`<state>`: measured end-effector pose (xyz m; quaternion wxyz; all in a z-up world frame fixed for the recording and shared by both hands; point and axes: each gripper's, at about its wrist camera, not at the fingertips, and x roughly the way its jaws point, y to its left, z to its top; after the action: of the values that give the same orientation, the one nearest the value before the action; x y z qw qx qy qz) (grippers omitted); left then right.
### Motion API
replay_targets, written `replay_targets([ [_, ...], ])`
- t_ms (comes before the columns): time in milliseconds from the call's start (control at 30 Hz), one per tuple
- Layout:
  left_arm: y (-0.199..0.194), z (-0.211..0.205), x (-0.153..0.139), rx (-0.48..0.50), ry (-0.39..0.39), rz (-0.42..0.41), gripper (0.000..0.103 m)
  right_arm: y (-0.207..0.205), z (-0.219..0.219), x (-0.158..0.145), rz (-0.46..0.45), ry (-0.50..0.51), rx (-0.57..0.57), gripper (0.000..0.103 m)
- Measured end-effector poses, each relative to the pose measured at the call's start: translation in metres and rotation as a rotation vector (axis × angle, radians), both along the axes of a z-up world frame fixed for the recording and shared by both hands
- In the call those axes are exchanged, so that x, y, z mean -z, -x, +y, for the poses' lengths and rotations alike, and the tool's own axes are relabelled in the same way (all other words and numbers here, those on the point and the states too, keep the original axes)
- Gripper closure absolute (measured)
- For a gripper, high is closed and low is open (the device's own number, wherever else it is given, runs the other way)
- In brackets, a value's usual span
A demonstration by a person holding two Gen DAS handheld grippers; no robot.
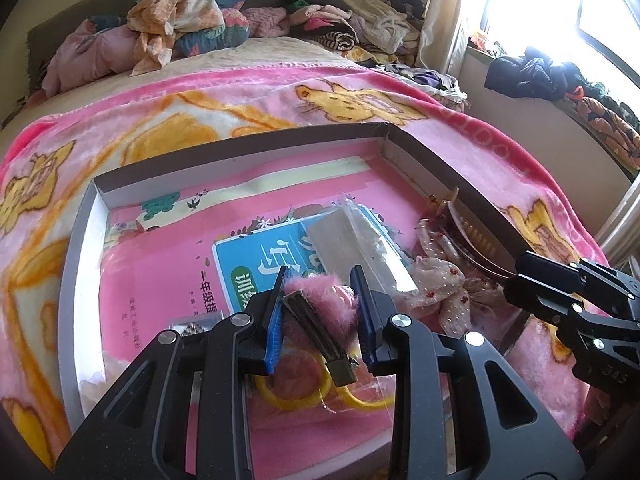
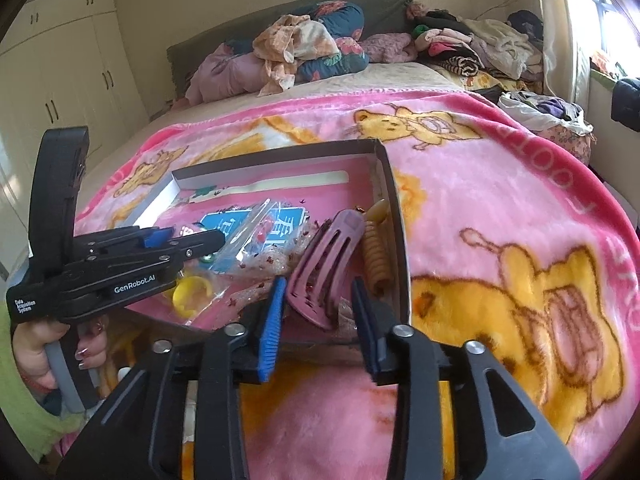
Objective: Organize jewelry
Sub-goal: 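Open the left tool to drop the pom-pom clip while the right tool releases the claw clip in the box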
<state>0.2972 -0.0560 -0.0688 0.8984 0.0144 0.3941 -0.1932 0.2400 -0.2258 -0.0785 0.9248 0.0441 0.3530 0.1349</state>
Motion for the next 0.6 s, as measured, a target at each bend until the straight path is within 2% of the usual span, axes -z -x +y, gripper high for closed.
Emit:
replay_targets([
  [100,0.004,0.002,-0.001,-0.007,0.0,0.002,0.078,0.005,0.0,-0.002,-0.004,0.004,0.007,0.063],
  [200,0.008,0.006,-0.006,-0.017,0.002,-0.005,0.073,0.011,-0.001,-0.004,-0.011,0.005,0.015,0.057],
  [367,0.018,0.016,-0.017,-0.044,0.014,-0.034,0.059,0.021,-0.004,-0.01,-0.029,0.004,0.03,0.05],
  [500,0.027,0.023,-0.029,-0.059,0.019,-0.059,0.053,0.03,-0.007,-0.018,-0.048,-0.003,0.042,0.045],
  [567,0.035,0.026,-0.037,-0.069,0.017,-0.086,0.043,0.036,-0.008,-0.023,-0.065,-0.007,0.049,0.041],
  [600,0.038,0.027,-0.04,-0.073,0.015,-0.095,0.043,0.038,-0.009,-0.025,-0.069,-0.01,0.049,0.039],
])
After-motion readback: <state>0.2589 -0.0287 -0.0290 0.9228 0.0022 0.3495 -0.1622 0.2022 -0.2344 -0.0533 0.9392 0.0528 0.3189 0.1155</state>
